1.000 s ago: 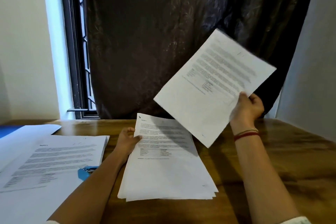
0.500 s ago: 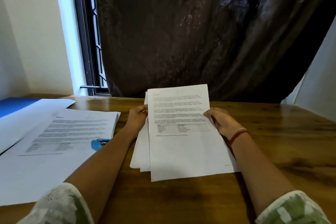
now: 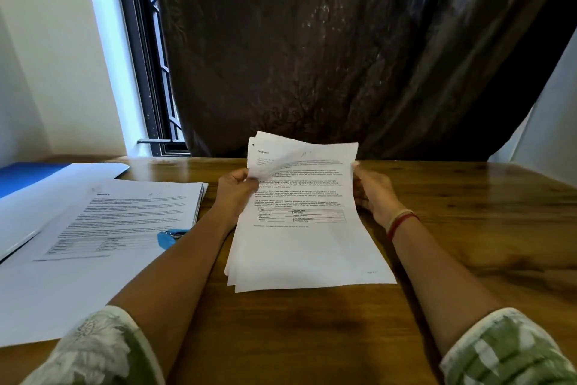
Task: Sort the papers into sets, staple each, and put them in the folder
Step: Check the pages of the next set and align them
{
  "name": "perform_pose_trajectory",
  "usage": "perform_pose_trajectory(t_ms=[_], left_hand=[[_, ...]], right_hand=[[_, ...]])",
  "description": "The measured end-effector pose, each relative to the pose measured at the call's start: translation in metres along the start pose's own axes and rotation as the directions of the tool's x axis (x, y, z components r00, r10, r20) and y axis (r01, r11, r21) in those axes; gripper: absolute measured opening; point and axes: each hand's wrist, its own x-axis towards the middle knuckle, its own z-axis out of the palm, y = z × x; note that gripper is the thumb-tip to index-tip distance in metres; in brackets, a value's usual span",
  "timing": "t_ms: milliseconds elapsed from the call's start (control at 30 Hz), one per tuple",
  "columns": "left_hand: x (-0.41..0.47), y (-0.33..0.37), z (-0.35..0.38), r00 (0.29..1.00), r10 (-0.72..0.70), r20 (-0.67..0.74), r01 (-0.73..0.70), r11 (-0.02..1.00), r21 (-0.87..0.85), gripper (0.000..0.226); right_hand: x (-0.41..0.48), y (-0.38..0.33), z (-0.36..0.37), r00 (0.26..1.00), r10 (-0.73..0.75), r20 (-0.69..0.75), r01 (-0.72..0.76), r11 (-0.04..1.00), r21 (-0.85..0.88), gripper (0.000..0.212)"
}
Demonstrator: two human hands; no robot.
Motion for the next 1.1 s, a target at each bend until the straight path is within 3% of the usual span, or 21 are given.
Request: perform_pose_trajectory(t_ms=[100, 167, 300, 433, 533, 667, 767, 867, 1000, 1100], left_hand=[[-0.002, 0.001, 0.0, 1.0, 0.021, 0.012, -0.02, 0.996, -0.083, 0.015], [-0.002, 0.0, 0.0, 0.998, 0.044, 0.048, -0.039, 0.994, -0.106, 0.018], [0.002, -0.002, -0.001, 0.991, 0.064, 0.119, -0.048, 0.99, -0.133, 0.021], [0.006, -0.004, -0.001, 0.985, 0.066, 0.161, -0.044, 0.99, -0.133, 0.019], [0.011, -0.008, -0.003, 0.983, 0.039, 0.18, -0.011, 0.989, -0.15, 0.006], [0.016, -0.009, -0.006, 0.98, -0.043, 0.194, 0.078, 0.981, -0.176, 0.052], [0.014, -0.009, -0.005, 0.983, -0.034, 0.182, 0.068, 0.981, -0.184, 0.056], [0.013, -0.008, -0.005, 0.987, -0.029, 0.157, 0.059, 0.98, -0.192, 0.049], [0.012, -0.007, -0.005, 0.99, -0.031, 0.137, 0.056, 0.981, -0.185, 0.014], [0.009, -0.006, -0.004, 0.992, 0.004, 0.13, 0.019, 0.985, -0.172, 0.008]], right_hand=[[0.005, 0.004, -0.007, 0.981, -0.025, -0.19, 0.051, 0.99, 0.132, 0.022], [0.008, 0.01, -0.012, 0.989, -0.068, -0.133, 0.085, 0.988, 0.127, 0.013], [0.01, 0.01, -0.01, 0.997, -0.045, 0.068, 0.037, 0.994, 0.102, 0.029], [0.009, 0.007, -0.004, 0.998, -0.004, -0.066, 0.014, 0.987, 0.159, 0.012], [0.008, 0.008, -0.002, 0.989, -0.048, -0.142, 0.066, 0.99, 0.126, 0.019], [0.007, 0.011, -0.003, 0.988, -0.099, -0.116, 0.111, 0.988, 0.106, 0.013], [0.006, 0.011, -0.004, 0.986, -0.095, -0.134, 0.11, 0.988, 0.107, 0.012], [0.006, 0.01, -0.004, 0.987, -0.103, -0.12, 0.118, 0.985, 0.124, 0.012], [0.005, 0.009, -0.003, 0.989, -0.121, -0.088, 0.133, 0.979, 0.152, 0.009], [0.004, 0.007, -0.003, 0.989, -0.123, -0.078, 0.135, 0.976, 0.172, 0.009]])
